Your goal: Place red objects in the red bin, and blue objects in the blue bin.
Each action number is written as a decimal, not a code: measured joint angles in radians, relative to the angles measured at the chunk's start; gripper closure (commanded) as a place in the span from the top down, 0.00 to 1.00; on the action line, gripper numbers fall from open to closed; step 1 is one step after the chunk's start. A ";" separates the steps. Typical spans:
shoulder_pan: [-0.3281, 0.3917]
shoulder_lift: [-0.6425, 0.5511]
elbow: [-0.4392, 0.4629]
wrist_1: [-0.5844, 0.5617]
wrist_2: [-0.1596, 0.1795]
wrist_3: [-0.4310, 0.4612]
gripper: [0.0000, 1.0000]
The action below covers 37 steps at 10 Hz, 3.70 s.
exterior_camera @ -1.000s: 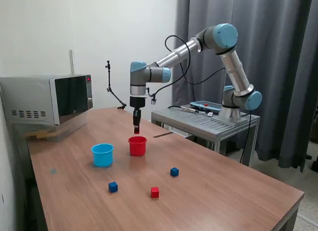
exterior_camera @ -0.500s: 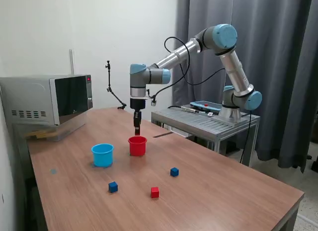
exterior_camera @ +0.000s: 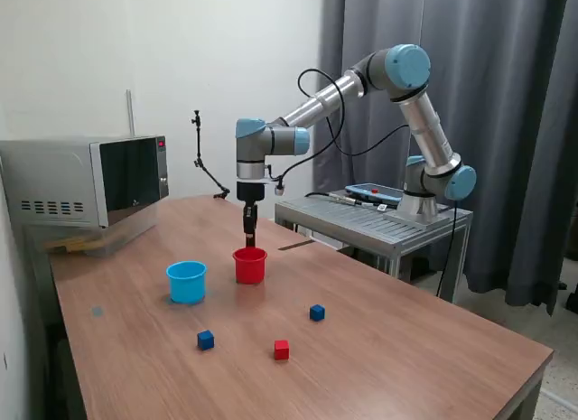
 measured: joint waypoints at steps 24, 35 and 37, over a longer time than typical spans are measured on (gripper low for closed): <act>0.294 -0.004 -0.102 -0.003 0.002 -0.159 1.00; 0.366 0.128 -0.251 0.023 0.070 -0.616 1.00; 0.369 0.131 -0.274 0.096 0.064 -0.795 1.00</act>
